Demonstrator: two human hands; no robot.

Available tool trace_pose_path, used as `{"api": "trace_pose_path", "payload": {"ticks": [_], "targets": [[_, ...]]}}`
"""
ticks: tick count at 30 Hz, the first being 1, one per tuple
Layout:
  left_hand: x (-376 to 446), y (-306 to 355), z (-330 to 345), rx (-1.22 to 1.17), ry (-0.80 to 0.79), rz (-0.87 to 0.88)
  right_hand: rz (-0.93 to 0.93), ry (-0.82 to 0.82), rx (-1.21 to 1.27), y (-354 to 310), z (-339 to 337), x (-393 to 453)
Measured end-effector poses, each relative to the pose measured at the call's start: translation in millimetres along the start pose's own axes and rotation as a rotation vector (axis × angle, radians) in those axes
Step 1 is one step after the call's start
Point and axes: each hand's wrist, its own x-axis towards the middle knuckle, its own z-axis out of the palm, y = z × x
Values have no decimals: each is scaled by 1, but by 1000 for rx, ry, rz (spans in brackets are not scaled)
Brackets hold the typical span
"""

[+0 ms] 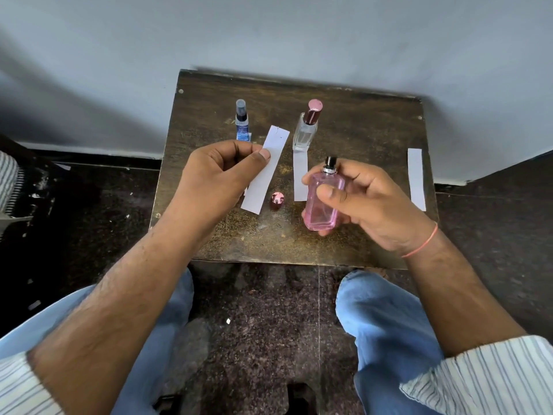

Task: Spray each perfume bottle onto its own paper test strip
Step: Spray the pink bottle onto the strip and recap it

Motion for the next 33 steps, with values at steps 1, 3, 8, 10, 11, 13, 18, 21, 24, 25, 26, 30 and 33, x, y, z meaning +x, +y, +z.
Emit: {"api": "trace_pose_path", "payload": {"ticks": [1, 3, 8, 10, 11, 13, 18, 21, 24, 25, 26, 30, 33], "targets": [[0, 1, 1, -3, -7, 4, 19, -7, 106, -4, 8, -3], [-1, 2, 3, -7, -22, 7, 35, 0, 260, -9, 24, -8], [-5, 6, 5, -19, -58, 20, 63, 34, 425, -21, 57, -32], [-7, 7, 7, -40, -80, 12, 68, 64, 461, -20, 62, -43], [-8, 7, 7, -48, -91, 9, 70, 81, 470, -18, 62, -46], [-10, 7, 8, -46, -97, 15, 78, 112, 474, -14, 59, -45], [-7, -4, 11, -35, -87, 7, 106, 233, 357, -13, 46, -19], [-8, -9, 20, -5, -98, 14, 111, 373, 271, -12, 42, -6], [-9, -9, 28, -38, -123, 13, 70, 515, 94, -12, 40, -4], [-9, -9, 29, -48, -128, 12, 31, 559, 22, -12, 39, -4], [-9, -9, 30, -57, -131, 10, -19, 596, -56, -11, 38, -5], [-10, -9, 31, -75, -134, 21, -192, 715, -376, -5, 36, -10], [-11, -10, 31, -76, -137, 29, -251, 813, -565, -6, 38, -14]]}}
